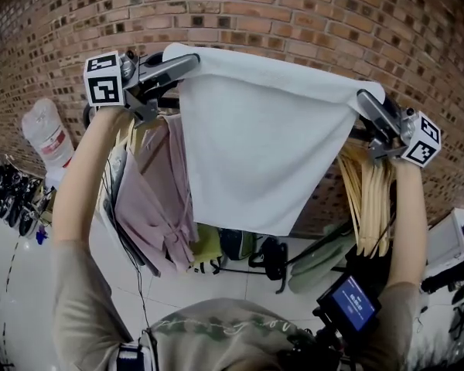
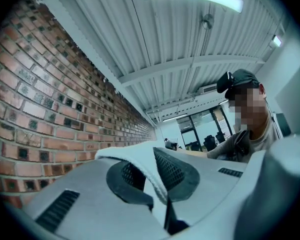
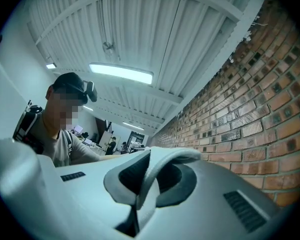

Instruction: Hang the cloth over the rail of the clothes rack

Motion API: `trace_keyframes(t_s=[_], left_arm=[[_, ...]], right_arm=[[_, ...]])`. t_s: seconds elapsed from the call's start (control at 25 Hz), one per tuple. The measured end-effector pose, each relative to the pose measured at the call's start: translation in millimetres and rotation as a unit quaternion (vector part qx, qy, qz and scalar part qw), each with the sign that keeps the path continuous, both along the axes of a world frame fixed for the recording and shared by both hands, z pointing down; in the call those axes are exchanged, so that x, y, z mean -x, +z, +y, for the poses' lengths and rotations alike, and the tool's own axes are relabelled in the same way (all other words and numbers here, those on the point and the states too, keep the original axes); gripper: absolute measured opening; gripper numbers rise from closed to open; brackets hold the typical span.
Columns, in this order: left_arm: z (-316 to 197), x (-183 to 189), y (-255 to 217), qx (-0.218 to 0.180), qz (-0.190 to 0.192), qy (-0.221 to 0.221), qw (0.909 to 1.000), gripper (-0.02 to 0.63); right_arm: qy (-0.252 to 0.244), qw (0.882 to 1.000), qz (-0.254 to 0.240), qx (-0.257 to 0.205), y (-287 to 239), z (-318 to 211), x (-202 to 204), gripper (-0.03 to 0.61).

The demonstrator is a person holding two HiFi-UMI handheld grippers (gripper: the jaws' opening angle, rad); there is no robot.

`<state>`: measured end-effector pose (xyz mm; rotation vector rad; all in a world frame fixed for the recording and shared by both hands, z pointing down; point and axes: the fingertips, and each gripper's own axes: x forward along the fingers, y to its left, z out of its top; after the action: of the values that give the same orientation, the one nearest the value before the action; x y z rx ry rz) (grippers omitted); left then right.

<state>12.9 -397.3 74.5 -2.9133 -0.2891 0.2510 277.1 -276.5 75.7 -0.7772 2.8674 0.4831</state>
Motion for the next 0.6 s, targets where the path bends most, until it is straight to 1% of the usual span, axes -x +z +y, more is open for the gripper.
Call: trace_keyframes(t_s=[0.12,0.28,0.6], left_arm=[[-9.3,-0.9,-8.4,0.000,0.014,-0.013,0.9998,0.017],[-20.0,-4.8,-22.2,-0.003,0.034,-0.026,0.9991,0.017],[-29.2,-13.9,-45.6,-0.026,0.031,-0.055,0.9977,0.017]], right_arm=[[0.003,1.000,0.009,-0.004,-7.9,-8.4,-0.4,0.017],[0.007,1.000,0.004,-0.012,-20.7,-19.6,-4.6,0.017],[0.030,0.999,0.011,-0.022,-41.6,-39.9,-17.3,0.017]])
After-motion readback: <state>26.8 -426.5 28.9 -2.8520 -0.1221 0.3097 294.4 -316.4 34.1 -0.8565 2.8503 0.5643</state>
